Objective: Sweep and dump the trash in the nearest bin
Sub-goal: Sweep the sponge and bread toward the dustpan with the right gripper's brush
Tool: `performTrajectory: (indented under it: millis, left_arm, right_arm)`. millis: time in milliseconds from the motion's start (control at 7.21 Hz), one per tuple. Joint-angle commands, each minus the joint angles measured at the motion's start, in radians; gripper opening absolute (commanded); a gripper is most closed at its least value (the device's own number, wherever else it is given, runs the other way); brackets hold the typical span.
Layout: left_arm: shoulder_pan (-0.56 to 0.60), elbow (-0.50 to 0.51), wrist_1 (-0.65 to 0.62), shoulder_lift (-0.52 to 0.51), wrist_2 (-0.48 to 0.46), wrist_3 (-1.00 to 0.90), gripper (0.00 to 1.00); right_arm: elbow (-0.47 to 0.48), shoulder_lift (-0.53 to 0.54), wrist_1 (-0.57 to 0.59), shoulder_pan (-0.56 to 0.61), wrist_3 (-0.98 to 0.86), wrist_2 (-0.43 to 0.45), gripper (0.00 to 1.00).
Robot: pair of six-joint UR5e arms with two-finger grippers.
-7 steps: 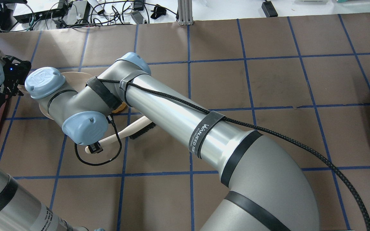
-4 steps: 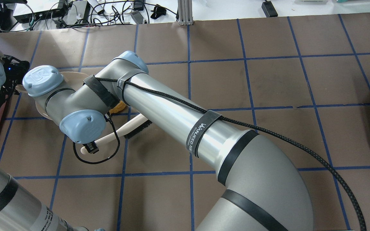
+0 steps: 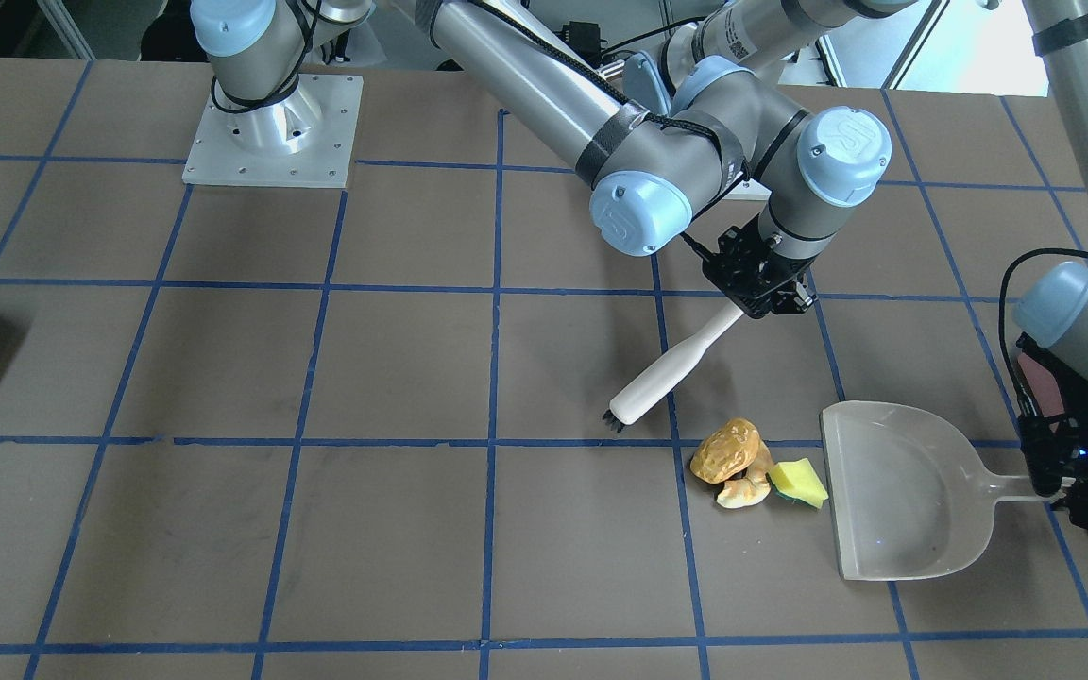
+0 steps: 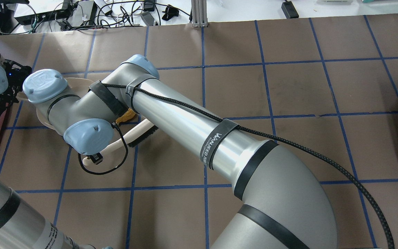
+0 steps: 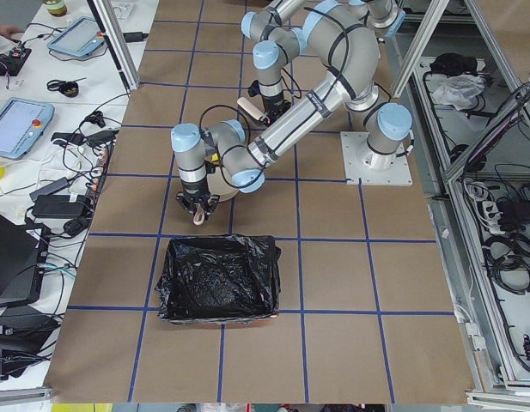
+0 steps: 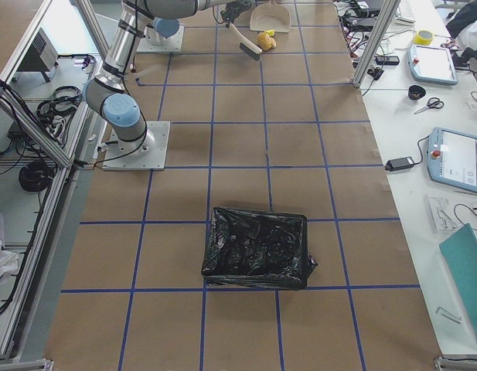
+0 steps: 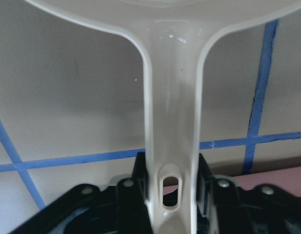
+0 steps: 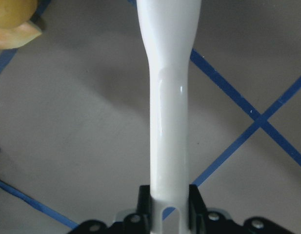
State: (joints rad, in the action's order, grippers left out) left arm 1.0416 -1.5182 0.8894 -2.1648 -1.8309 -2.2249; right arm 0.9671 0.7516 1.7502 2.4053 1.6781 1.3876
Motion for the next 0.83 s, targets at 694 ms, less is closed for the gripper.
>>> performTrajectory:
  millis: [694]
  left_arm:
    - [0.011, -0.002, -0.003, -0.004, -0.001, 0.022, 0.0]
  right_arm:
    - [-0.096, -0.1, 0.055, 0.006, -0.121, -0.004, 0.0]
